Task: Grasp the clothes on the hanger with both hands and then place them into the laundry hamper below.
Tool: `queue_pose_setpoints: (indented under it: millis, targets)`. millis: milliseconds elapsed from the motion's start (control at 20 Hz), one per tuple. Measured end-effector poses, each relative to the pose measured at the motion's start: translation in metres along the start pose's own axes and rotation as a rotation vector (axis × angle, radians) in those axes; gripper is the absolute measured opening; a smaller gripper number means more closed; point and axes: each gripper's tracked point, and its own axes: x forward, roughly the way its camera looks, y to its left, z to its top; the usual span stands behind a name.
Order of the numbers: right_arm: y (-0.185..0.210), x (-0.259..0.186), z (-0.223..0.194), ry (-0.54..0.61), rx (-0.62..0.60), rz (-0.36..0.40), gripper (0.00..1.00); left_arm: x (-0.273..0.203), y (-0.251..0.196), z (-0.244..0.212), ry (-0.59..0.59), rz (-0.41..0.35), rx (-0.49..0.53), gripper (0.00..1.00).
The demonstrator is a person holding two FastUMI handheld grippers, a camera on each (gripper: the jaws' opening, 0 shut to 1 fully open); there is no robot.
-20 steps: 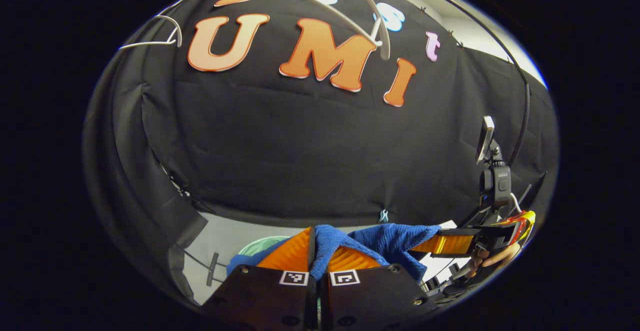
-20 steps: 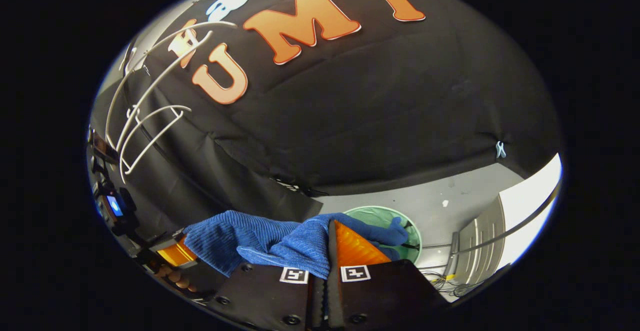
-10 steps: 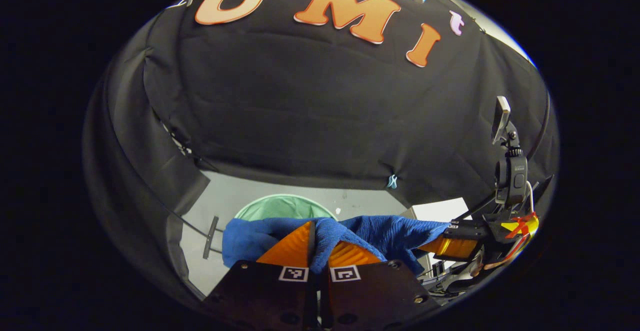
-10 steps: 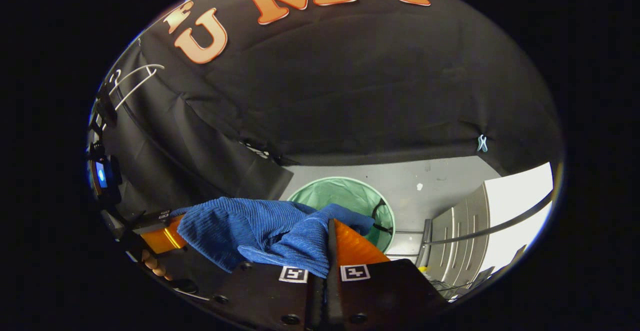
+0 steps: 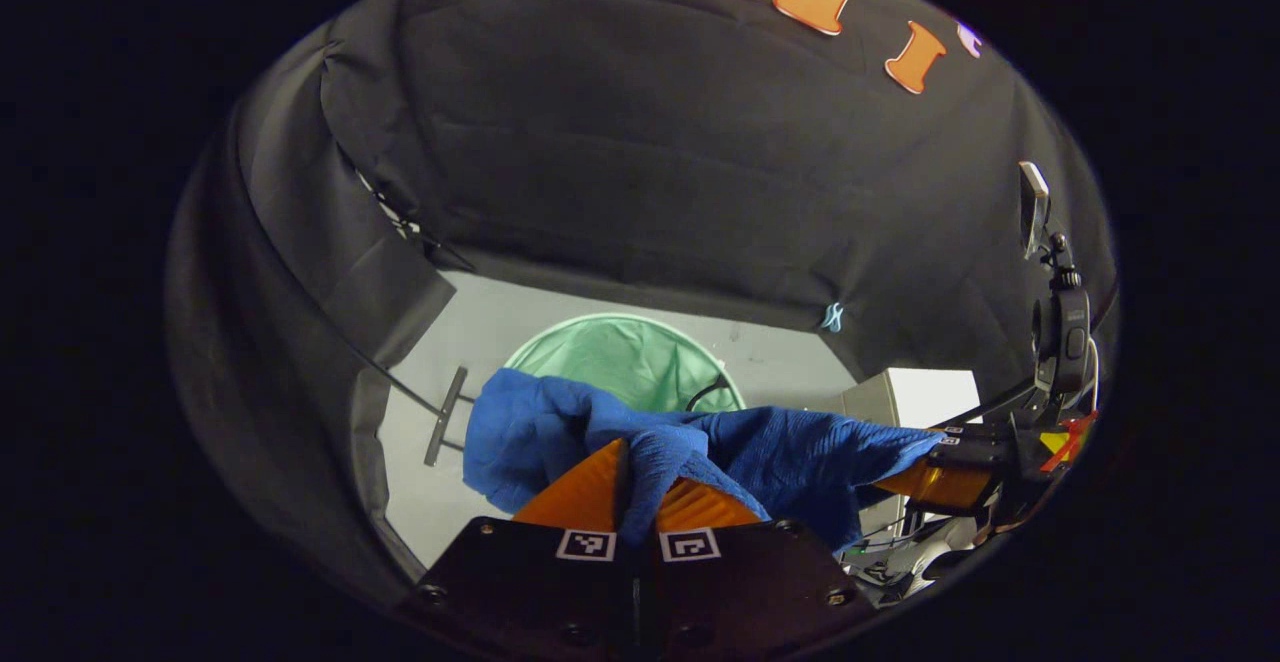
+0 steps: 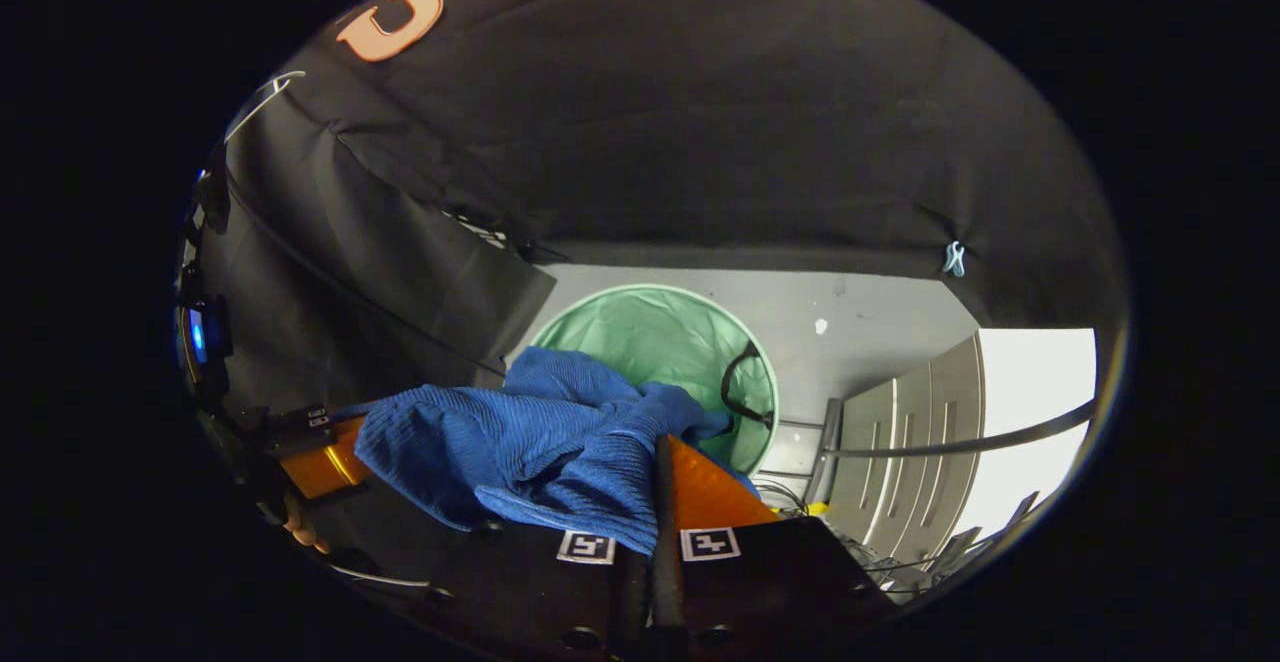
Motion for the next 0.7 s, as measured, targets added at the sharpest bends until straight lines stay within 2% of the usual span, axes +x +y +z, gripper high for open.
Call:
queue_pose_setpoints:
  millis: [400,700]
  targets:
    - [-0.013,0.029,-0.009,0.038,0.014,-0.086,0.1,0.008,0.016,-0.019,0.106,0.05,0.008,0.03]
    - [-0.017,0.052,-0.017,0.064,0.023,-0.13,0.11,0.013,0.039,-0.029,0.179,0.12,0.083,0.03]
